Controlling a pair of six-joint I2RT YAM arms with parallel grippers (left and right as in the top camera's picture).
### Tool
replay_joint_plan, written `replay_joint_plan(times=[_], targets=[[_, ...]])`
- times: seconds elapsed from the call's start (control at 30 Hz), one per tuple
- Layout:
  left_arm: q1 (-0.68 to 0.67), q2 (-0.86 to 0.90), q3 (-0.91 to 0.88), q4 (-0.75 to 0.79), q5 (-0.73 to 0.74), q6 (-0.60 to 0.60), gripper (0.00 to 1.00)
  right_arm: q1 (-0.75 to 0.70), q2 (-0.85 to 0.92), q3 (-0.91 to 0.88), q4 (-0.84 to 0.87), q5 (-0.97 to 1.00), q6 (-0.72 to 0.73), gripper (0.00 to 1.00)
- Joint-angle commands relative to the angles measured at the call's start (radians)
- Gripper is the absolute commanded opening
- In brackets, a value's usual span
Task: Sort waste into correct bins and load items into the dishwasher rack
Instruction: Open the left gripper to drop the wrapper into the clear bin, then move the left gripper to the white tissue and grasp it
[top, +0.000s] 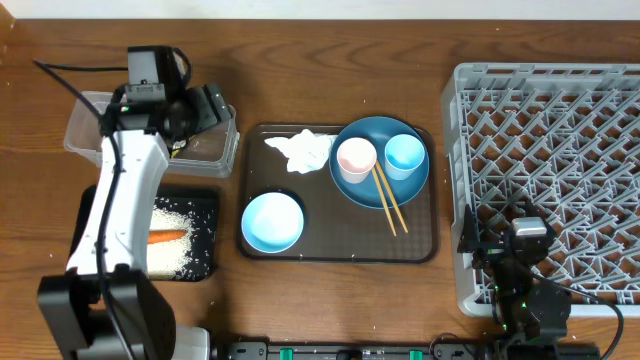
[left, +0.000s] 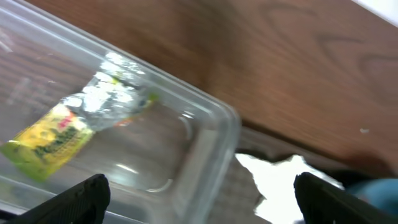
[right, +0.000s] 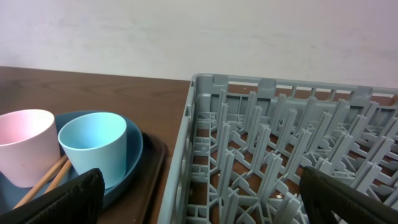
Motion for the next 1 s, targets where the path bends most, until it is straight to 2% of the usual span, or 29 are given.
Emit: replay_joint_plan(times=[0.0,0.1,0.37,0.63,0.97], targets=[[-0.002,-0.001,-0.002,-0.006,0.135,-0.002,0.98,0.0,-0.001,-0.002,-0.004,0.0,-0.004,0.99],[-0.011,-0.001,-0.002,-0.006,0.185,0.002,0.98,0.0,-0.001,-0.002,-0.004,0.0,-0.004,0.99],[-0.089,-0.001,-0.002,-0.022,0.183,0.035,0.98,0.0,-0.001,-0.002,-0.004,0.0,-0.004,0.99],[-0.199,0.0,-0.002,-0.018,0.078,0.038,0.98,0.0,-0.001,-0.002,-0.004,0.0,-0.004,0.99],[-0.314,0.034,-0.002,0.014,0.051,0.038,0.98,0.0,-0.001,-0.002,-0.004,0.0,-0.004,0.99]])
